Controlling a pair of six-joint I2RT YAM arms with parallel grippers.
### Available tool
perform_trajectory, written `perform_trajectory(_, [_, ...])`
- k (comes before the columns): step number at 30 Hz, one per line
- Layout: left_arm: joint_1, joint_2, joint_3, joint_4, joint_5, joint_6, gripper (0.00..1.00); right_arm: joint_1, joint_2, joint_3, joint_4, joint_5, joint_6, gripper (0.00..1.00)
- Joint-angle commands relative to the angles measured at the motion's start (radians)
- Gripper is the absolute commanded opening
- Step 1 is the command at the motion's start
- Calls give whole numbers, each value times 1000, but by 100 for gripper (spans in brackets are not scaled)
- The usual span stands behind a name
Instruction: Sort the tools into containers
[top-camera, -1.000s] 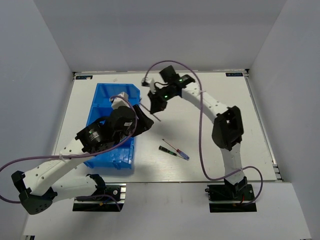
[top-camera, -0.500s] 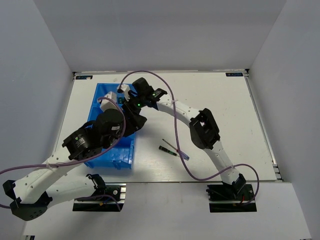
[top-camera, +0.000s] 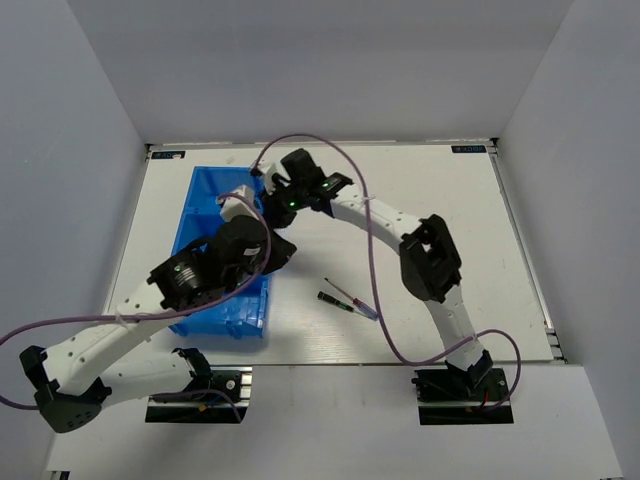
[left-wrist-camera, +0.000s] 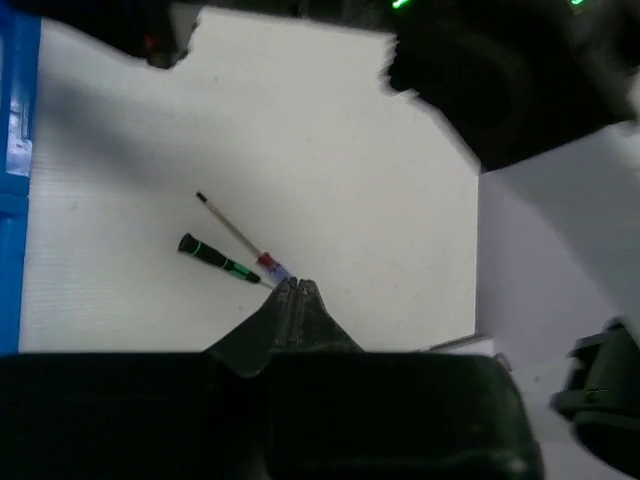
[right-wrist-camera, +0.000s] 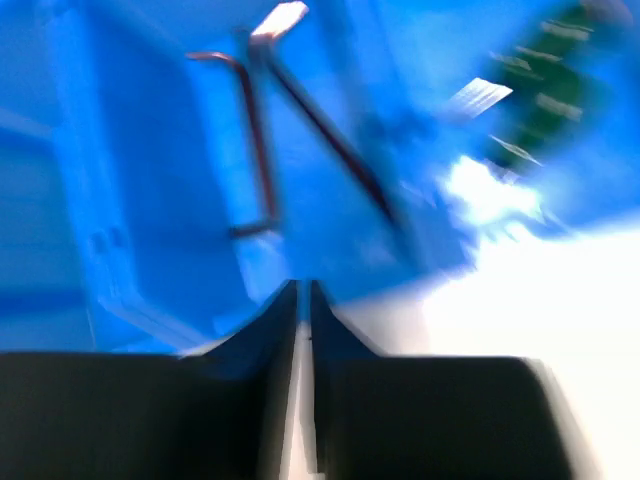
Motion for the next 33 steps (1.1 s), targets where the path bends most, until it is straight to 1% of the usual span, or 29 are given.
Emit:
perform_trajectory(1, [-5,61,-15,42,77,19,0,-91,-166,-42,-104,169,-45,0])
perform_trajectory(2, [-5,92,-15,19,97,-10,0,-105,-210,-100,-140,207,-57,0])
perform_trajectory(3, [-14,168,6,-5,137,-29,0,-137,-226,-120,-260,263,-80,0])
perform_trajectory(5, [-25,256,31,-92,169,-70,0,-206,-273,-244,-377,264,-144,0])
perform_trajectory(6, [-25,297,40,-112,195,-117,0,-215,-304,-275,-443,285,-160,0])
perform_trajectory(7, [-36,360,57,-131,195,-142,2,-232,-338,-354,-464,285,-189,0])
perform_trajectory(8, [-46,383,57,-155,195,-170,7,-235,-356,-396,-476,288,-212,5])
perform_trajectory(9, [-47,399,66,-156,195,-194,28,-235,-417,-507,-478,270,-215,25])
perform_trajectory(10, [-47,399,66,-156,195,-210,41,-234,-435,-542,-464,271,-223,33])
perform_trajectory(11, [-56,411,57,-124,195,-219,51,-221,-451,-569,-458,271,-217,36])
perform_trajectory(12, [-56,411,45,-113,195,-219,55,-217,-464,-638,-455,258,-217,36])
perform_trajectory(13, [-56,423,45,-113,195,-231,63,-209,-497,-658,-446,255,-206,38])
perform_trajectory(15, [-56,439,34,-113,207,-231,63,-188,-504,-710,-444,273,-198,38])
perform_trajectory(17, [-56,449,13,-113,217,-243,68,-183,-499,-732,-447,270,-172,38])
perform_trajectory(19, [-56,449,-15,-84,217,-256,68,-172,-514,-776,-436,250,-156,39])
perform_trajectory(22, [-56,439,-29,-84,226,-297,68,-146,-557,-838,-409,258,-140,40])
perform_trajectory(25, [-56,391,-67,-84,205,-320,68,-128,-565,-881,-387,273,-117,42])
perform_trajectory(26, [-56,379,-76,-84,204,-331,68,-123,-567,-887,-380,273,-110,43])
perform_trajectory(27, [-56,358,-90,-84,204,-331,68,-113,-567,-898,-372,273,-100,47])
perform_trajectory(28, [-56,348,-90,-94,195,-340,68,-103,-567,-899,-369,274,-97,49])
perform_trajectory(33, [-65,307,-127,-107,184,-358,68,-60,-545,-905,-340,305,-79,49])
